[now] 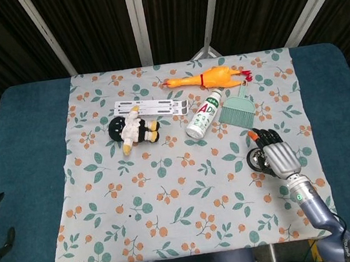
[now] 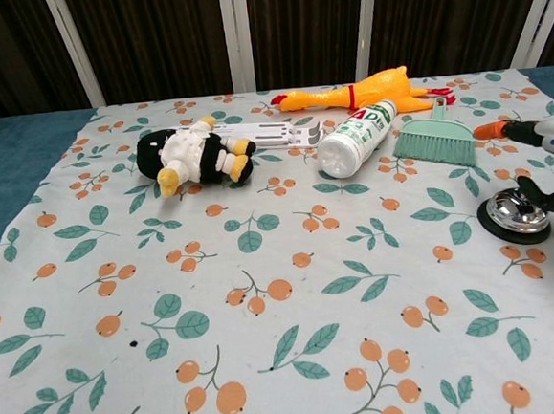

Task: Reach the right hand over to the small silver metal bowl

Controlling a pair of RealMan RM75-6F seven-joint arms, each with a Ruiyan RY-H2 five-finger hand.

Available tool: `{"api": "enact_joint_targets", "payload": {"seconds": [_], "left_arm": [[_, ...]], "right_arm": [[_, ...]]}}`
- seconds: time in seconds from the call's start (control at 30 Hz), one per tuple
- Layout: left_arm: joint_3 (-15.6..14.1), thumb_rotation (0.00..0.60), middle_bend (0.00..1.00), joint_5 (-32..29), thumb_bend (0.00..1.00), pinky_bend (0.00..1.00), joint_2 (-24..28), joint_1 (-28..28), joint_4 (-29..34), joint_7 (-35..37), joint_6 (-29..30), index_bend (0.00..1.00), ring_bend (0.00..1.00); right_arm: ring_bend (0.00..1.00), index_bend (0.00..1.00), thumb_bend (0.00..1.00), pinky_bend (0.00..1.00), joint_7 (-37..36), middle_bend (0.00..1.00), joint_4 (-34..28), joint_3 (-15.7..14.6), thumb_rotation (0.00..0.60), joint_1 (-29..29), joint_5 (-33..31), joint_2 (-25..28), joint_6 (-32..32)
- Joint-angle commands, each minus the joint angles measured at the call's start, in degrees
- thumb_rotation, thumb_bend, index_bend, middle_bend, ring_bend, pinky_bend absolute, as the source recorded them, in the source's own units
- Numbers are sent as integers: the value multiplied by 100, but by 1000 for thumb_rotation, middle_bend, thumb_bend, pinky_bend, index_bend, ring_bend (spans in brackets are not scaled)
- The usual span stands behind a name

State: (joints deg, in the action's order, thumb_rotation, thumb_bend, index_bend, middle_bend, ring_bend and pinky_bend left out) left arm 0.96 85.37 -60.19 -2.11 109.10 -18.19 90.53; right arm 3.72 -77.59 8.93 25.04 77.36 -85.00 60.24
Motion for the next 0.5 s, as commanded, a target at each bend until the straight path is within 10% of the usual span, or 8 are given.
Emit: {"api": "enact_joint_targets", "payload": {"seconds": [0.03,0.5], "left_arm": [[1,600,0,-15,570,0,-5,7,-3,-12,-14,113,0],[9,600,0,-83,569,0,-35,41,-9,-90,-68,113,0]], "right_arm": [[0,0,691,0,-49,0,113,-30,600,68,-18,-133,-61],[0,0,691,0,-266,0,495,-110,600,118,-112,-391,-144]]}}
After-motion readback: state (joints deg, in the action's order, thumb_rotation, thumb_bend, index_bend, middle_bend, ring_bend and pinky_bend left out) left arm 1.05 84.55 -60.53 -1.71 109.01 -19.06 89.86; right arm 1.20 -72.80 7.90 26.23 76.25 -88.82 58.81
